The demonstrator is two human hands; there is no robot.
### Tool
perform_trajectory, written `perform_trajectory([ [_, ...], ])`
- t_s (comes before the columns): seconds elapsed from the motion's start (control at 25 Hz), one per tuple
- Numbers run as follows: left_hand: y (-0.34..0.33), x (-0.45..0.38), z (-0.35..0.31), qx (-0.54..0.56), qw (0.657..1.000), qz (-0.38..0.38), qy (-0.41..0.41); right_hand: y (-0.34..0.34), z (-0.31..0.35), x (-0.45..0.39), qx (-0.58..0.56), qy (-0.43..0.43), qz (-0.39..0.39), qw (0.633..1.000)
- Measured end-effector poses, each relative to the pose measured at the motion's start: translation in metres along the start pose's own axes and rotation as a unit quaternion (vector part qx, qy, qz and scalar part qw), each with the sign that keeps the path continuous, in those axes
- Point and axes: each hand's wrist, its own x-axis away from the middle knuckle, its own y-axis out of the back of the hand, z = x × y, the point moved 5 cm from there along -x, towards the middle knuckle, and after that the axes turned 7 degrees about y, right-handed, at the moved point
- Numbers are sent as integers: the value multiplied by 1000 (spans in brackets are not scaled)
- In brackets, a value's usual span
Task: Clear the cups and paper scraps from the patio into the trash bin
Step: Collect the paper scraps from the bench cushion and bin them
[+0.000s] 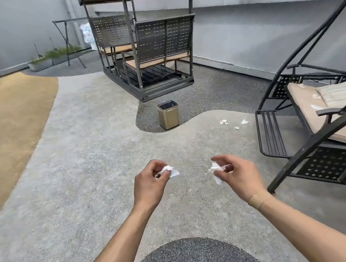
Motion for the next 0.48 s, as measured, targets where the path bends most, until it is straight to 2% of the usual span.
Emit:
perform_trajectory([
  [0.2,14,-49,29,22,999,-21,24,-33,1,-60,9,14,21,1000],
  [0.48,2,-133,49,4,998,-32,45,-79,-31,-157,-31,16,47,998],
])
